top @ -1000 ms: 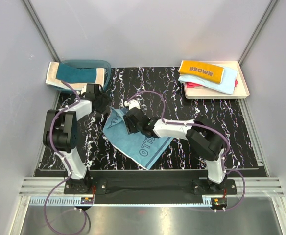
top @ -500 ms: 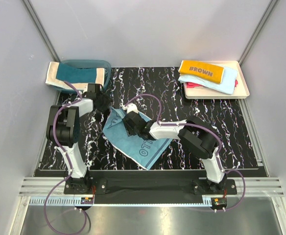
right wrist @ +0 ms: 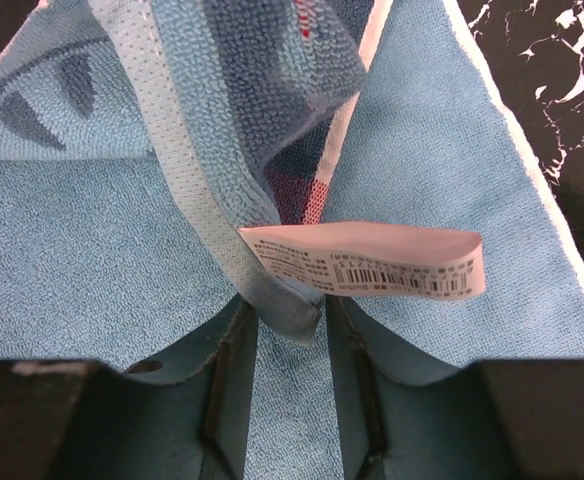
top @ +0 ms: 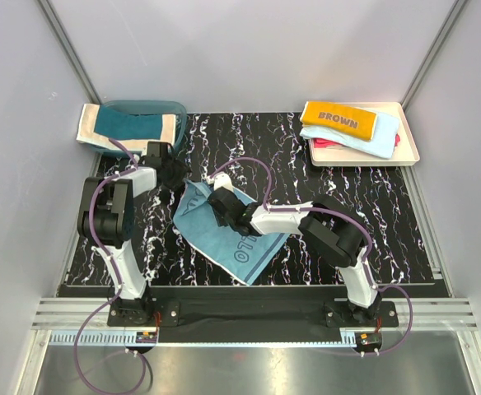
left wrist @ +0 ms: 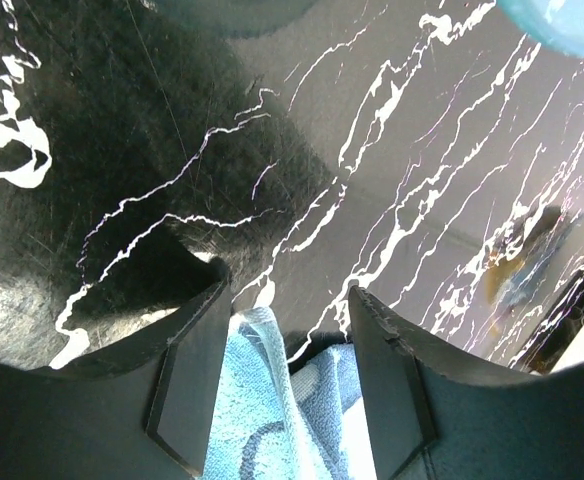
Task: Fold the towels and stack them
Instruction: Flatten out the crumpled towel
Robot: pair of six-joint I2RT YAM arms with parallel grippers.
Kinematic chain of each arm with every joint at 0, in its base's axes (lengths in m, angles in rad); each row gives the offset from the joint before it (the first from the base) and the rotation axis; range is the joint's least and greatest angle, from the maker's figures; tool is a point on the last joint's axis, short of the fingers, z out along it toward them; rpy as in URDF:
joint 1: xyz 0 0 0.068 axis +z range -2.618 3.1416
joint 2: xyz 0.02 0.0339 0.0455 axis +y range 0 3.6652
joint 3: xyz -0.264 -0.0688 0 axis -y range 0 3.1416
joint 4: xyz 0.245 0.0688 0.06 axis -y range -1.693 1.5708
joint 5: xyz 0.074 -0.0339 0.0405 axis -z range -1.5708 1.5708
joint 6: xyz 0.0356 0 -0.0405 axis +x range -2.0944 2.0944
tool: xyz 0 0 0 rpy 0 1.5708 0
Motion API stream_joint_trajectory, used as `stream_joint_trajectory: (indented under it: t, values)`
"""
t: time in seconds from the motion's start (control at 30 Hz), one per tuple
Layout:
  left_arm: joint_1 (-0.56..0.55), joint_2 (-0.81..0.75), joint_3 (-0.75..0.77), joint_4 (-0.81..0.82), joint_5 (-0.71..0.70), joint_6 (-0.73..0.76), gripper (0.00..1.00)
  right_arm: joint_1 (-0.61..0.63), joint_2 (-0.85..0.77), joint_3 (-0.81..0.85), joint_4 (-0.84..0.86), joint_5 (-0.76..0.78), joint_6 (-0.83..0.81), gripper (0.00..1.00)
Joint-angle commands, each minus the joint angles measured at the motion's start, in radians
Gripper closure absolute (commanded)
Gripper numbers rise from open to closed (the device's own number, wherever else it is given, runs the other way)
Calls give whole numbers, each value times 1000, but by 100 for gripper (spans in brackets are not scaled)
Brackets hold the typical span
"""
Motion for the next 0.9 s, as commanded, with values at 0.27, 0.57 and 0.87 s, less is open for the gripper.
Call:
stream_joint_trajectory:
  t: [0.27,0.57,0.87]
  values:
    - [12,-99,-28,-3,27,3,47,12,-18,25,53,64,-7,79]
    - [17,-116,-33,-8,47,13,50,12,-27,25,54,73,-5,89]
    - [15,-103,-37,-3,58,0,50,14,-21,35,45,67,4,90]
